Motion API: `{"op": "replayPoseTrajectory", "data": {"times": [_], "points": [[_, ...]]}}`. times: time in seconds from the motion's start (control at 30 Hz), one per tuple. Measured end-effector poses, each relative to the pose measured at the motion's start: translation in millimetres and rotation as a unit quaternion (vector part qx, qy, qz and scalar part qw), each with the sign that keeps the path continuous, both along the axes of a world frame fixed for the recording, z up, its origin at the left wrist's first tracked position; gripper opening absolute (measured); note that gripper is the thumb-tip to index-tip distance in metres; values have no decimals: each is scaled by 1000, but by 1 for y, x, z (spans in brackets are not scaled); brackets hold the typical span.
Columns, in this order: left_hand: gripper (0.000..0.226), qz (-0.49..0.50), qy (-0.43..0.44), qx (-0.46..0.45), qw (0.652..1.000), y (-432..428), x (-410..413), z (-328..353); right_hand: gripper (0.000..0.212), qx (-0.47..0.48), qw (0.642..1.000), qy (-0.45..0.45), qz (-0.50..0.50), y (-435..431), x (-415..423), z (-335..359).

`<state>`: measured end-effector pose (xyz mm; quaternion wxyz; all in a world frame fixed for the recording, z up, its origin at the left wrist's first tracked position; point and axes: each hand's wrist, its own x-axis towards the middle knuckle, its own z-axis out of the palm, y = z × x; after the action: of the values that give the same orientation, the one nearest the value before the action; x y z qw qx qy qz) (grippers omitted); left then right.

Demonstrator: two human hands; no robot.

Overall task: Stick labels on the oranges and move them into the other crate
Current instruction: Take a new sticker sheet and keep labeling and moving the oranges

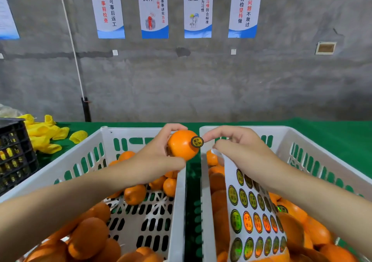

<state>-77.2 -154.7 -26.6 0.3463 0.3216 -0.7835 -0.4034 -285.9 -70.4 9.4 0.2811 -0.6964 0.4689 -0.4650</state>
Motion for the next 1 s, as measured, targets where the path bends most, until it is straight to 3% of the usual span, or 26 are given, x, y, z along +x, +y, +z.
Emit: {"op": "replayPoseTrajectory", "data": {"times": [0.33, 0.5, 0.67, 0.77, 1.0], "points": [[75, 2, -3, 29, 1000, 13, -9, 0, 27, 40, 999, 21, 27, 1, 1, 0], [52, -16, 17, 34, 999, 20, -7, 2, 36, 17, 999, 45, 19, 1, 3, 0], [43, 34, 27, 22, 999, 21, -17, 4, 28, 5, 998, 53, 17, -2, 1, -6], [28, 32, 54, 26, 998, 21, -19, 1, 33, -26, 999, 35, -19, -2, 1, -12], [31, 60, 38, 6, 997, 25, -16, 1, 30, -92, 991, -1, -95, -4, -7, -8]]}}
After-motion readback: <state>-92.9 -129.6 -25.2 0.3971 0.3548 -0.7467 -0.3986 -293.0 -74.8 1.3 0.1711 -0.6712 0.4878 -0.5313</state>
